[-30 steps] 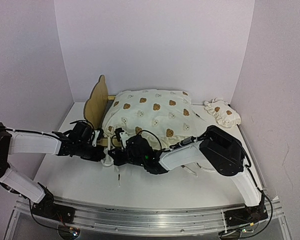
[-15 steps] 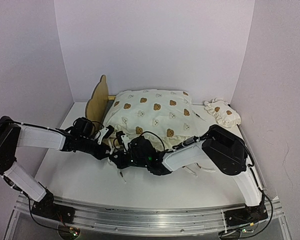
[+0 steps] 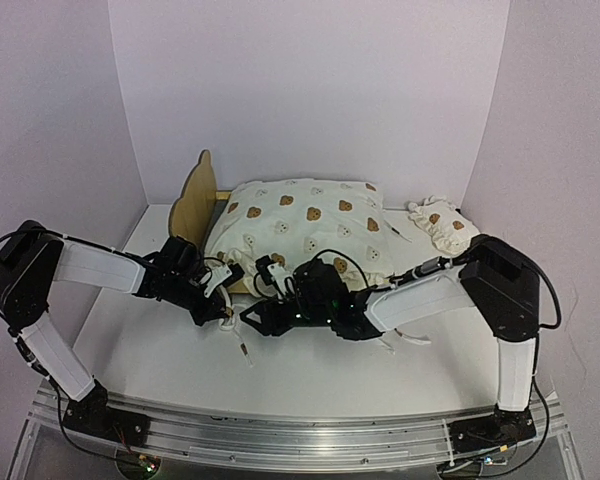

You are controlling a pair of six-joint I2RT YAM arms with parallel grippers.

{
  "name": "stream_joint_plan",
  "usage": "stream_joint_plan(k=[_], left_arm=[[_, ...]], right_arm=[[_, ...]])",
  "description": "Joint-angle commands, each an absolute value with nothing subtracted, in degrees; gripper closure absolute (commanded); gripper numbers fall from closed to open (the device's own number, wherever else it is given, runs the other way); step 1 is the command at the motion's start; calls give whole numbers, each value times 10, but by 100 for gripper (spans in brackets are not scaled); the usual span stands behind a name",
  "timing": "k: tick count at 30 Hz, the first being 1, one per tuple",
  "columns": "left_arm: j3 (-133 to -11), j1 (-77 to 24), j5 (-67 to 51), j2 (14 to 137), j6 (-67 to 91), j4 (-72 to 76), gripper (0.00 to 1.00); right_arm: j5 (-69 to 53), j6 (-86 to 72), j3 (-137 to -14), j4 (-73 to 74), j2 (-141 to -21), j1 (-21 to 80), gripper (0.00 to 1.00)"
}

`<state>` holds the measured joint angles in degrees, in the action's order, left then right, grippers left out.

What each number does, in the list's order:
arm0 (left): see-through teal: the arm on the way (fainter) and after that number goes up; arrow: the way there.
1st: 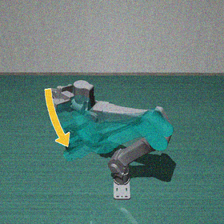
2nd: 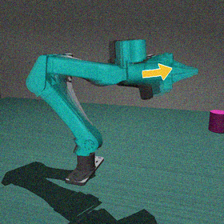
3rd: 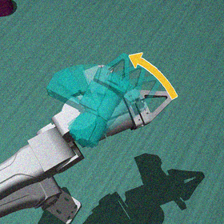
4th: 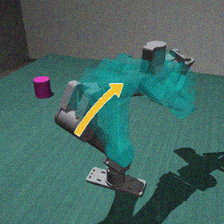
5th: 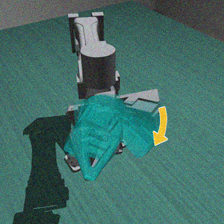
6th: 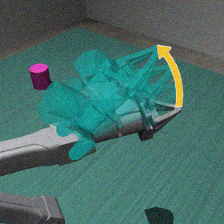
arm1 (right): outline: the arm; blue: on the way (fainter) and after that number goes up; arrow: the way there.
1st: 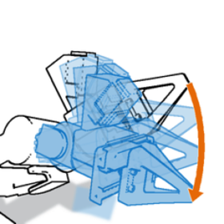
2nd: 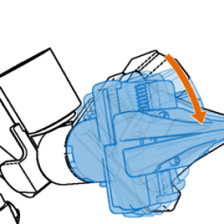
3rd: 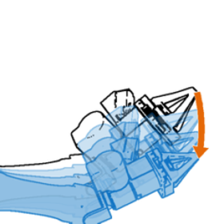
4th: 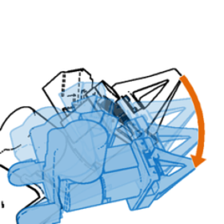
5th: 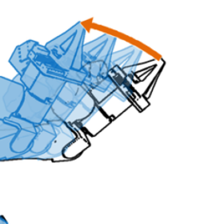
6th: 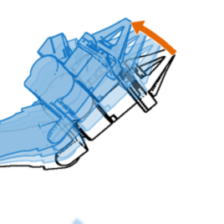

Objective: Set up the pet bed

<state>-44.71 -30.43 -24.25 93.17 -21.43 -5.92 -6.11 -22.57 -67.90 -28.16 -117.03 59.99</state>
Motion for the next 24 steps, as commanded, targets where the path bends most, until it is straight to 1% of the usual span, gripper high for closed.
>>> stream_joint_plan(k=[1,3,7,9,13,21,23,24], left_arm=[[-459,-304,-256,930,-254,-34,100],[-457,-304,-259,929,-258,-29,100],[-460,-304,-262,927,-263,-34,100],[-460,-304,-265,926,-264,-35,100],[-460,-304,-271,926,-263,-34,100],[-461,-304,-270,925,-259,-33,100],[-461,-304,-269,926,-259,-33,100],[-462,-304,-270,926,-259,-33,100]], right_arm=[[-93,-65,-677,-227,-1133,578,50],[-83,31,-693,-227,-1151,578,50],[-58,161,-742,-236,-1200,577,48],[-48,189,-767,-244,-1224,576,47],[-55,190,-819,-256,-1268,570,49],[-48,169,-838,-256,-1306,565,62],[-44,163,-838,-256,-1311,563,67],[-41,159,-838,-257,-1312,562,71]])
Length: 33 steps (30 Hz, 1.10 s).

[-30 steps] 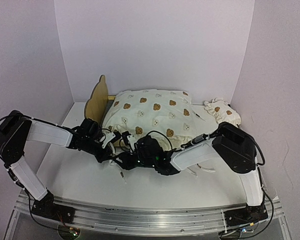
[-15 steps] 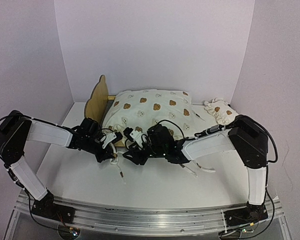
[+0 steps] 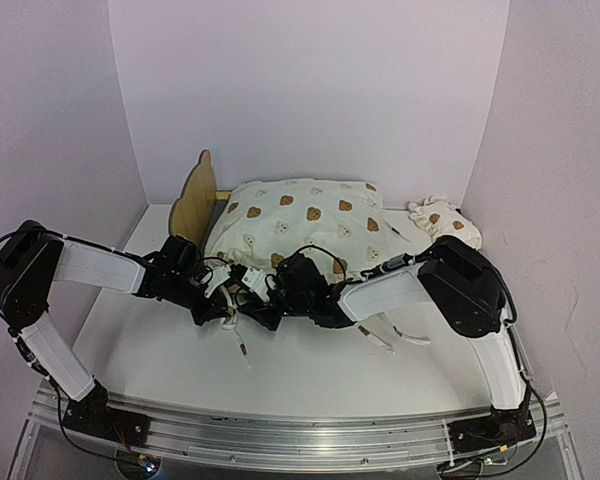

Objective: Set up the pet bed

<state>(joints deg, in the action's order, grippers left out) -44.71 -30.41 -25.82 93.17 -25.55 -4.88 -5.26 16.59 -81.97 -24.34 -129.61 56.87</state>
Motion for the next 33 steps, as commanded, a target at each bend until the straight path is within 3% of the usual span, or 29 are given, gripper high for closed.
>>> stream_joint_plan(k=[1,5,9,16,19,26,33], left_arm=[[-462,-304,-270,926,-259,-33,100],[-466,-304,-265,926,-260,-34,100],[-473,-304,-257,918,-264,-57,97],[-452,-303,-225,830,-348,-125,52],[-433,-303,-227,774,-393,-126,40],[-472,-304,-300,719,-449,-153,41],[-502,-323,-298,798,-367,-102,38]], right_arm=[[-39,155,-837,-259,-1313,561,76],[-45,123,-827,-277,-1297,557,100],[-49,87,-790,-278,-1266,548,100],[-90,23,-760,-277,-1218,548,100],[-92,-14,-756,-276,-1206,549,100],[-100,-95,-756,-274,-1190,555,100],[-85,-130,-751,-274,-1168,562,100]])
